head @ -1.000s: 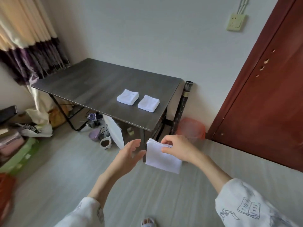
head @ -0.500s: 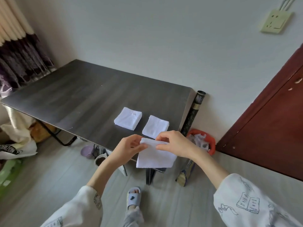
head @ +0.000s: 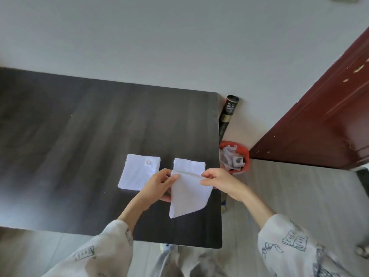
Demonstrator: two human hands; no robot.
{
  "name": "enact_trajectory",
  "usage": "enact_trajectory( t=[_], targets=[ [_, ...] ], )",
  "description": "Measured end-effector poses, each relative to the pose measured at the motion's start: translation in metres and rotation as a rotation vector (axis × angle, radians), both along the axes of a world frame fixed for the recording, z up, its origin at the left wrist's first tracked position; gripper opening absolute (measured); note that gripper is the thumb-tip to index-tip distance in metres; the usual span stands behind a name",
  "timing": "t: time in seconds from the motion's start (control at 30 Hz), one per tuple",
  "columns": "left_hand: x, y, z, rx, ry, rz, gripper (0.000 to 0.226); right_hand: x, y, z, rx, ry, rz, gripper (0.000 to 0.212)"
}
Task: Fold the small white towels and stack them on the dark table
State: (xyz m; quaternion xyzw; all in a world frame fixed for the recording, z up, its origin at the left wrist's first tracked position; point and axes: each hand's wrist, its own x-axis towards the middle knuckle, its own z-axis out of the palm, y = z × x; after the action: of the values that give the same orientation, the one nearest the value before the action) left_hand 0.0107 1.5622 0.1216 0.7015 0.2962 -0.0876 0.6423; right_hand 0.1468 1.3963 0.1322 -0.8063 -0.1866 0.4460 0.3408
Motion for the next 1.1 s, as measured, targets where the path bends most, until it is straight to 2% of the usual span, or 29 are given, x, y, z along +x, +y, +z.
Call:
enact_trajectory(
  t=[0.17,0.33,0.53,0.73,0.9,1.1],
  targets=[
    [0.04,0.021,-0.031,-0.034,0.076,-0.071,0.029,0.021,0.017,-0.025,-0.029,0.04,-0.186,0.013],
    [0.072,0.033,-0.052,-0.036,0.155,-0.063,0.027,0.043,0.034,-0.05,-0.088,0.009,-0.254,0.021],
    [0.094,0.048,-0.074,0.034,0.199,-0.093,0.017,0.061,0.049,-0.068,-0.135,0.05,-0.25,0.024],
    [0.101,0.049,-0.089,0.076,0.24,-0.094,0.02,0.074,0.056,-0.086,-0.178,0.048,-0.226,0.026],
    [0.107,0.054,-0.094,0.073,0.259,-0.076,0.016,0.079,0.061,-0.098,-0.19,0.003,-0.194,0.026],
    [0.108,0.054,-0.101,0.133,0.291,-0.099,0.021,0.078,0.066,-0.111,-0.231,-0.104,-0.144,0.023]
  ],
)
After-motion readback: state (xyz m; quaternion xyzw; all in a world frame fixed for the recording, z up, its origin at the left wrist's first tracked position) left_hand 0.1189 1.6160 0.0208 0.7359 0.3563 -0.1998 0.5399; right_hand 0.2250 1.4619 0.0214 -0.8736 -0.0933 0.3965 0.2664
